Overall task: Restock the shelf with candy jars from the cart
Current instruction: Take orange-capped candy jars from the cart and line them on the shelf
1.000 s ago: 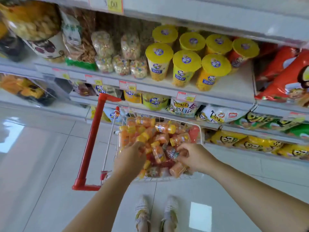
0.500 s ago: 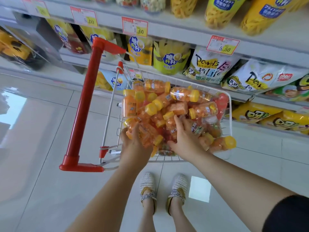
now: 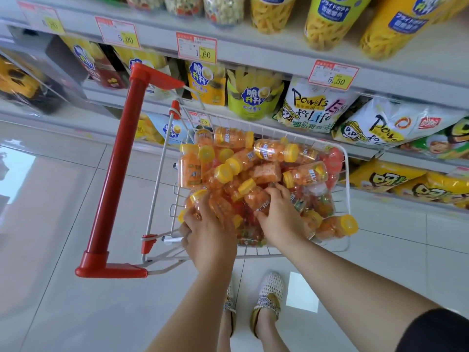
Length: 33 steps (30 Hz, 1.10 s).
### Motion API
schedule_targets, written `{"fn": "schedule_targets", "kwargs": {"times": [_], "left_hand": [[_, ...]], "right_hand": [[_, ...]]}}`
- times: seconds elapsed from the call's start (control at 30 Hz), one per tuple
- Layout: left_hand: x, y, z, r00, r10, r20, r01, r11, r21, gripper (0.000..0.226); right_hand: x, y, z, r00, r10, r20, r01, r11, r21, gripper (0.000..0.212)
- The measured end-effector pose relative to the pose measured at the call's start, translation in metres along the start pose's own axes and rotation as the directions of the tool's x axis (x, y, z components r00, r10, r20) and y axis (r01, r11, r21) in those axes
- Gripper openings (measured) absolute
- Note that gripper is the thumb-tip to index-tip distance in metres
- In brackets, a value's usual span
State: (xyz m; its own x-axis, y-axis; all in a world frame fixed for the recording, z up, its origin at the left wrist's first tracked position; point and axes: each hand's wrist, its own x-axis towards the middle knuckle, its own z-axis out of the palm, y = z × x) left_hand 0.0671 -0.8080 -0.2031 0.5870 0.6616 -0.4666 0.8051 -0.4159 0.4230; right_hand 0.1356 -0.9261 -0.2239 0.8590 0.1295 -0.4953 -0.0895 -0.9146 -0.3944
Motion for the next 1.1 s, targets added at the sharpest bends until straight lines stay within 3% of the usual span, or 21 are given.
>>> {"fn": "schedule_targets", "kwargs": {"times": [0.13, 0.27, 0.4, 0.5, 0.63, 0.77, 0.97, 1.1], "left_hand": [[-0.017, 0.001, -0.003, 0.996, 0.078, 0.053, -0.068, 0.984, -0.167, 0.065], [-0.045, 0.024, -0.024, 0.983, 0.165, 0.082, -0.116, 0.900, -0.420, 0.079], [-0.076, 0.070, -0.068, 0.961, 0.273, 0.052, -0.194, 0.794, -0.576, 0.096], [-0.101, 0.118, -0.102, 0.917, 0.399, -0.007, -0.326, 0.740, -0.588, 0.095], [-0.130, 0.177, -0.141, 0.848, 0.521, -0.092, -0.446, 0.610, -0.655, 0.089], [-0.159, 0.235, -0.184, 0.759, 0.635, -0.146, -0.535, 0.479, -0.696, 0.088], [-0.166, 0.308, -0.238, 0.647, 0.744, -0.169, -0.547, 0.297, -0.783, 0.056], [-0.147, 0.347, -0.260, 0.584, 0.796, -0.157, -0.591, 0.285, -0.755, 0.065]], "right_hand": [[-0.010, 0.004, -0.015, 0.999, -0.052, 0.003, 0.052, 0.998, 0.047, 0.057], [-0.030, 0.001, -0.056, 0.998, -0.036, 0.043, 0.024, 0.967, 0.253, 0.061], [-0.066, -0.007, -0.128, 0.997, -0.080, -0.015, 0.077, 0.886, 0.456, 0.058], [-0.090, -0.019, -0.191, 0.988, -0.114, -0.101, 0.150, 0.832, 0.534, 0.057], [-0.116, -0.036, -0.273, 0.952, -0.170, -0.254, 0.285, 0.790, 0.543, 0.038], [-0.134, -0.048, -0.342, 0.908, -0.194, -0.371, 0.384, 0.739, 0.553, 0.040], [-0.137, -0.073, -0.416, 0.837, -0.176, -0.518, 0.484, 0.680, 0.550, 0.045], [-0.121, -0.090, -0.453, 0.797, -0.106, -0.595, 0.486, 0.697, 0.527, 0.044]]}}
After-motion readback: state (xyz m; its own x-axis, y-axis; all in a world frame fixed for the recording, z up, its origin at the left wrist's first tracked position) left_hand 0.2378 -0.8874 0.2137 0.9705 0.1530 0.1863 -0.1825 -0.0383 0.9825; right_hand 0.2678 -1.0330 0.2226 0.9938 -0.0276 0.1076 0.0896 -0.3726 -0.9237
